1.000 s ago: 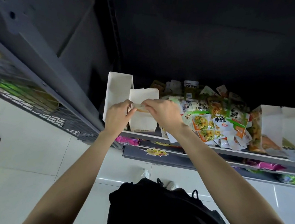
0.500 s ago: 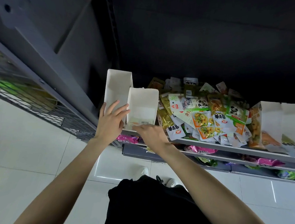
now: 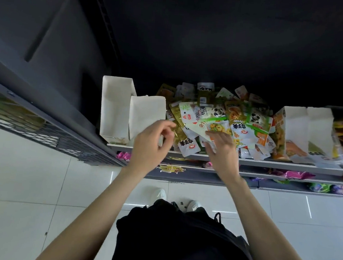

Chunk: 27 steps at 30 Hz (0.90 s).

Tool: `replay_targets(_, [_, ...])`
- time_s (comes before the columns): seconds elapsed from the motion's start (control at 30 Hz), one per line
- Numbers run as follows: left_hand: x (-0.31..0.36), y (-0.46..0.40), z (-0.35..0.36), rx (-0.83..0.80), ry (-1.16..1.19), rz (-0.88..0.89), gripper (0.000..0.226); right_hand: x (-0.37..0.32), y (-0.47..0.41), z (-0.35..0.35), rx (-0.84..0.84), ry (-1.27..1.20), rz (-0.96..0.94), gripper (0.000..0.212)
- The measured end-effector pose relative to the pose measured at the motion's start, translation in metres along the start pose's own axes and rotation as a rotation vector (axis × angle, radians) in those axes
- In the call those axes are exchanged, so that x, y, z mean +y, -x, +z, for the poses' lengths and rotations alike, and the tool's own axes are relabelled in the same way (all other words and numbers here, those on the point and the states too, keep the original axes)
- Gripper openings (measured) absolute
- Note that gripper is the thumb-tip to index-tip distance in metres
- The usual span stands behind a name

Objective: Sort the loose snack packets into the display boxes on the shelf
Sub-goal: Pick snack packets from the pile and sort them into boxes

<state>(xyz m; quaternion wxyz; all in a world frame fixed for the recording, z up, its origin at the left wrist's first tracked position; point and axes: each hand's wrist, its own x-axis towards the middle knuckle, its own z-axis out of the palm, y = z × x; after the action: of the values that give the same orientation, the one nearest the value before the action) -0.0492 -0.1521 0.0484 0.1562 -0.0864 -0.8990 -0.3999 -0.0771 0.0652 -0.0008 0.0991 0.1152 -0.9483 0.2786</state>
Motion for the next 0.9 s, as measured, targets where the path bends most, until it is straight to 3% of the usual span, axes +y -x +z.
replay_targets(0.07, [0.010,-0.008,0.036,-0.130,-0.012,-0.011,0.025,0.035,0.000,-0.003,-0.061,0.122,0.118,0.042])
replay_targets(0.17, [0.010,-0.022,0.095,-0.323,-0.116,-0.114,0.034,0.069,-0.005,-0.002,-0.341,0.218,0.267,0.064])
replay_targets(0.27, [0.011,-0.037,0.144,-0.492,-0.320,-0.003,0.048,0.086,-0.005,0.000,-0.484,0.217,0.271,0.069])
replay_targets(0.47, [0.016,-0.066,0.190,-0.649,-0.656,0.050,0.075,0.105,-0.012,-0.017,-0.449,0.275,0.168,0.061])
replay_targets(0.63, [0.022,-0.081,0.189,-0.690,-0.677,-0.002,0.078,0.122,-0.020,-0.031,-0.438,0.278,0.130,0.047])
replay_targets(0.77, [0.019,-0.075,0.182,-0.676,-0.663,-0.038,0.075,0.124,-0.033,-0.033,-0.289,0.271,0.185,0.032])
replay_targets(0.9, [0.019,-0.071,0.181,-0.661,-0.687,-0.047,0.070,0.121,-0.054,-0.032,-0.356,0.346,0.436,0.057])
